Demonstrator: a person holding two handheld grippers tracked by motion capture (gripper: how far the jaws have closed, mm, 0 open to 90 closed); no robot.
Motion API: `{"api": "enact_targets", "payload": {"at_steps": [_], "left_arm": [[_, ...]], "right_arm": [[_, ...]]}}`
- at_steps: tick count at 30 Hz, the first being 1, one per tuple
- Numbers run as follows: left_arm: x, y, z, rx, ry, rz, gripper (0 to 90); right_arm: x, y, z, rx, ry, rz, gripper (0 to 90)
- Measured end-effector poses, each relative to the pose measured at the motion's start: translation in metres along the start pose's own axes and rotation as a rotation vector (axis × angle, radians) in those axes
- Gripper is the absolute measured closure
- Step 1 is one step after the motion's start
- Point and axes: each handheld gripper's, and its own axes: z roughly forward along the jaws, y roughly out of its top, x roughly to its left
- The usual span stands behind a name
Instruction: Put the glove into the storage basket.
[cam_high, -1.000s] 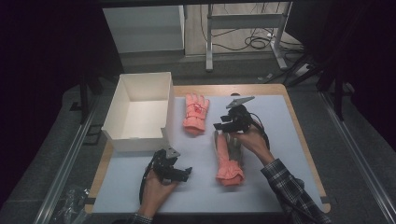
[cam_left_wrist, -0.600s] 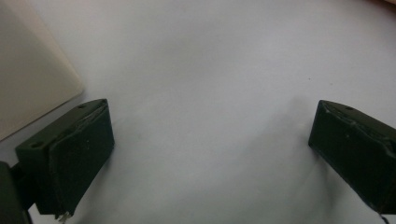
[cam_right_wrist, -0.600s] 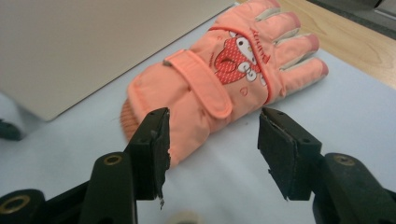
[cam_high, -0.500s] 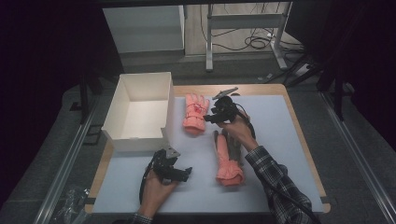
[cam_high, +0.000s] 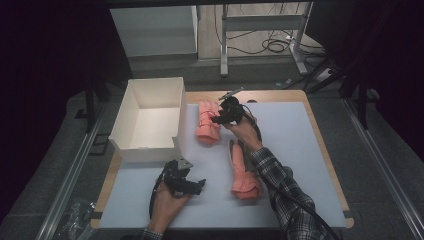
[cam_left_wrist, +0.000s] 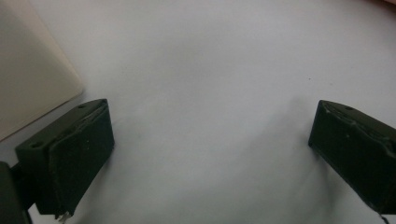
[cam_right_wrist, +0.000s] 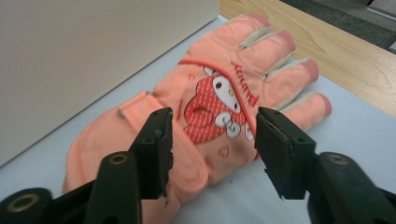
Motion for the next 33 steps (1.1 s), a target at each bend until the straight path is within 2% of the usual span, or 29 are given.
{"api": "enact_targets", "payload": {"at_steps": [1,6,8,9,13,15,18,21,23,27,29,33], "left_arm": [[0.000,0.000,0.000,0.000,0.000,0.000,0.3],[0.000,0.000,0.000,-0.001,0.000,0.001,0.3],[0.000,0.000,0.000,-0.001,0.000,0.001,0.3],[0.000,0.000,0.000,-0.001,0.000,0.001,0.3],[0.000,0.000,0.000,-0.001,0.000,0.001,0.2],[0.000,0.000,0.000,-0.001,0.001,0.001,0.3],[0.000,0.000,0.000,-0.001,0.001,0.001,0.3],[0.000,0.000,0.000,-0.001,0.000,0.001,0.3],[0.000,0.000,0.000,-0.001,0.001,0.001,0.3],[0.000,0.000,0.000,-0.001,0.000,0.001,0.3],[0.000,0.000,0.000,-0.001,0.000,0.001,0.3],[0.000,0.000,0.000,-0.001,0.001,0.001,0.3]], "right_arm": [[-0.001,0.003,0.006,-0.004,-0.001,0.009,41.6],[-0.003,0.008,0.019,-0.010,-0.010,0.027,39.9],[-0.003,0.009,0.022,-0.001,-0.021,0.026,39.9],[-0.004,0.010,0.029,0.024,-0.042,0.019,40.0],[-0.008,0.006,0.042,0.065,-0.028,0.048,44.5],[-0.009,0.005,0.045,0.069,-0.015,0.062,51.2],[-0.009,0.005,0.044,0.080,0.002,0.069,66.8],[-0.003,0.005,0.043,0.086,-0.025,0.050,77.1],[-0.001,0.005,0.042,0.083,-0.033,0.055,83.1],[-0.001,0.006,0.037,0.077,-0.045,0.056,86.0],[0.004,0.009,0.029,0.059,-0.060,0.033,86.4],[0.004,0.009,0.020,0.042,-0.047,0.039,86.5]]}}
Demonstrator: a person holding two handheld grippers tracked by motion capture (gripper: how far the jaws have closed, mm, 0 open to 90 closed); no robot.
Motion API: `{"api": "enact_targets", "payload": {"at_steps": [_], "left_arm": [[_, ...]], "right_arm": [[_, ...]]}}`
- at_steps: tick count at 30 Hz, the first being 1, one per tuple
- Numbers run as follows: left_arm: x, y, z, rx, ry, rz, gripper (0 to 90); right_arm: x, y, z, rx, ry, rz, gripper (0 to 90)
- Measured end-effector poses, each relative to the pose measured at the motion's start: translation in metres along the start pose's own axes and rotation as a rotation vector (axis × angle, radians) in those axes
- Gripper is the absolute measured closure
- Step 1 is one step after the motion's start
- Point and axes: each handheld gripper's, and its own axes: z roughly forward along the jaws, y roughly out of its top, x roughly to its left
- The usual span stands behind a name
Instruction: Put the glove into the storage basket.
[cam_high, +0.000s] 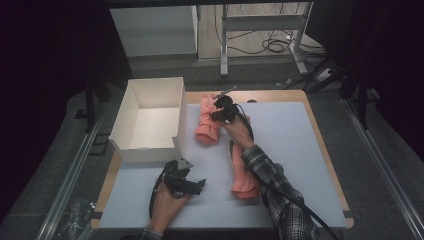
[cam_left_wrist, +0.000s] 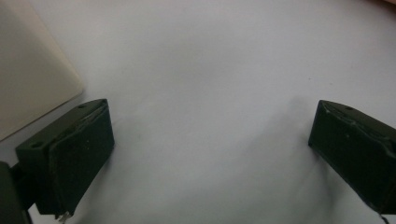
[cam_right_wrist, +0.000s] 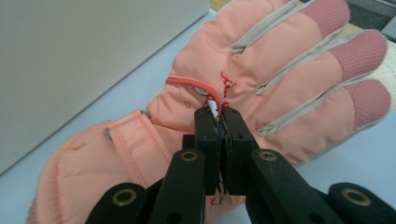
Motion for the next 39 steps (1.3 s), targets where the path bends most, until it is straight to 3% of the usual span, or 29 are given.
{"api": "enact_targets", "payload": {"at_steps": [11,18,25,39], "left_arm": [[0.000,0.000,0.000,0.003,0.001,0.002,0.2],[0.000,0.000,0.000,0.002,0.001,0.002,0.3],[0.000,0.000,0.000,0.001,0.000,0.001,0.3],[0.000,0.000,0.000,-0.002,0.002,0.000,0.3]], "right_arm": [[0.003,0.005,-0.041,-0.049,0.087,0.007,86.4],[0.016,0.007,-0.065,-0.056,0.130,-0.042,86.2],[0.021,0.007,-0.088,-0.073,0.156,-0.056,86.2],[0.032,-0.017,-0.139,-0.069,0.204,-0.055,86.0]]}}
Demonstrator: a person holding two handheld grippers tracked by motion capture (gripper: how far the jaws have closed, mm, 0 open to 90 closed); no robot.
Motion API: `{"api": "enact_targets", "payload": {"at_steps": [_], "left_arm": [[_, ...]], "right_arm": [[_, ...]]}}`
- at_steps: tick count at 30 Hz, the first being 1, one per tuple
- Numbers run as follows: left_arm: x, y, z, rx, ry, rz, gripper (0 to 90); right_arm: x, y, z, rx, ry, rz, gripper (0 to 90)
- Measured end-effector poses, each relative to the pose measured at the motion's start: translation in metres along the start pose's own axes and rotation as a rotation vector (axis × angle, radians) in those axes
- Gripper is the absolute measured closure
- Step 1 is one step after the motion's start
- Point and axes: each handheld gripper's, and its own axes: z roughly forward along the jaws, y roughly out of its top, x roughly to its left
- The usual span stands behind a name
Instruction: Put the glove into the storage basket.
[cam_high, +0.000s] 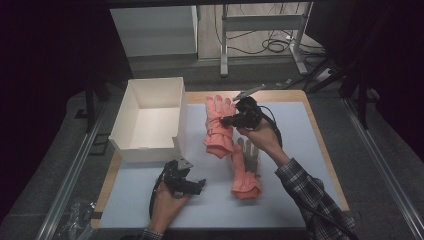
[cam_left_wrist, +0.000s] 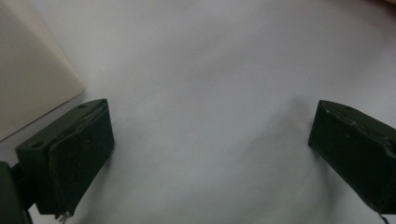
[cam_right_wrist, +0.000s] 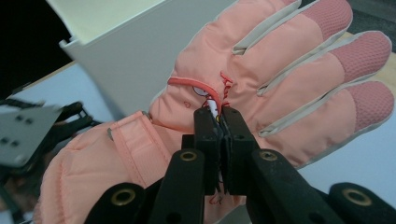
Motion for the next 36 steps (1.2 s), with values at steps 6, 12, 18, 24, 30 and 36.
{"api": "enact_targets", "payload": {"at_steps": [6,12,18,24,30,36], "left_arm": [[0.000,0.000,0.000,0.000,0.000,0.000,0.3],[0.000,0.000,0.000,0.000,0.001,0.004,0.3],[0.000,0.000,0.000,0.001,0.000,0.004,0.3],[0.000,0.000,0.000,0.000,-0.001,0.003,0.3],[0.000,0.000,0.000,0.000,0.000,0.003,0.3],[0.000,0.000,0.000,0.000,0.001,0.004,0.3]], "right_arm": [[0.014,-0.023,-0.028,-0.002,0.009,0.007,86.0],[0.025,-0.046,-0.051,0.012,0.001,0.018,86.0],[0.032,-0.070,-0.068,0.032,-0.004,0.018,85.9],[0.035,-0.092,-0.069,0.072,-0.006,0.001,85.8],[0.030,-0.108,-0.054,0.106,-0.007,0.005,85.6],[0.021,-0.123,-0.035,0.129,-0.002,0.026,82.0]]}}
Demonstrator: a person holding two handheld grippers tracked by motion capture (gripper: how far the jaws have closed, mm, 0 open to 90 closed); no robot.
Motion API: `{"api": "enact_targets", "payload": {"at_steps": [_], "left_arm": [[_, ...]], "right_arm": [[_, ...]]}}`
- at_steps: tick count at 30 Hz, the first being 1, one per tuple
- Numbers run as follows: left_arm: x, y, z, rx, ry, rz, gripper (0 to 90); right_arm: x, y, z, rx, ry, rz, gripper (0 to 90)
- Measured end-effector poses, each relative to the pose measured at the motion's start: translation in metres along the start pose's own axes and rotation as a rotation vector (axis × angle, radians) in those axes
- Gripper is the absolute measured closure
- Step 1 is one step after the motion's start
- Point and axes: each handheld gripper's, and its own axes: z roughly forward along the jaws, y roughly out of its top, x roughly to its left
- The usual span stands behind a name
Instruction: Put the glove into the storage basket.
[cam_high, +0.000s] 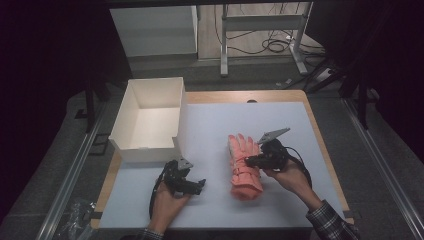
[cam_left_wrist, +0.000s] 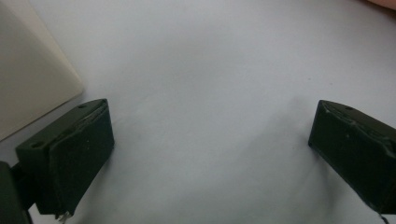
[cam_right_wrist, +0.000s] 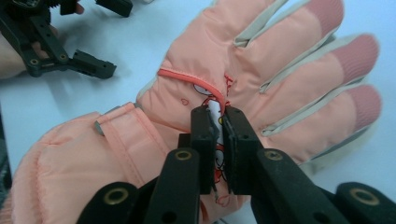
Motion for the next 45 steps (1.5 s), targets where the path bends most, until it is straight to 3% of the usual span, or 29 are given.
{"api": "enact_targets", "payload": {"at_steps": [3,7,12,16,19,25,30,34,39,45], "left_arm": [[0.000,0.000,0.000,0.000,0.000,0.000,0.3],[0.000,0.000,0.000,0.000,0.000,-0.001,0.2],[0.000,0.000,0.000,0.002,-0.001,-0.004,0.1],[0.000,0.000,0.000,0.006,-0.003,-0.007,0.2],[0.000,0.001,0.000,0.010,-0.003,-0.004,0.2],[0.001,0.001,0.000,0.017,-0.005,0.003,0.1],[0.001,0.001,0.000,0.013,-0.005,0.002,0.0],[0.001,0.000,0.000,0.004,-0.007,-0.003,0.1],[0.001,0.000,0.000,0.002,-0.008,-0.009,0.3],[0.001,0.000,0.000,0.003,-0.007,-0.005,0.2]], "right_arm": [[-0.001,-0.003,-0.001,-0.016,0.001,0.005,75.8],[0.001,-0.002,-0.010,-0.043,-0.007,-0.008,58.1],[0.004,-0.004,-0.030,-0.096,-0.035,-0.038,55.7],[0.002,-0.019,-0.042,-0.115,-0.089,-0.045,56.5],[-0.001,-0.037,-0.042,-0.104,-0.098,-0.028,64.5],[0.000,-0.069,-0.030,-0.074,-0.040,-0.019,80.9],[0.010,-0.086,-0.013,-0.050,0.020,-0.013,85.3],[0.015,-0.089,-0.004,-0.047,0.019,-0.017,85.4],[0.021,-0.088,0.006,-0.060,0.051,-0.013,84.5],[0.032,-0.082,0.018,-0.052,0.044,-0.026,82.7]]}}
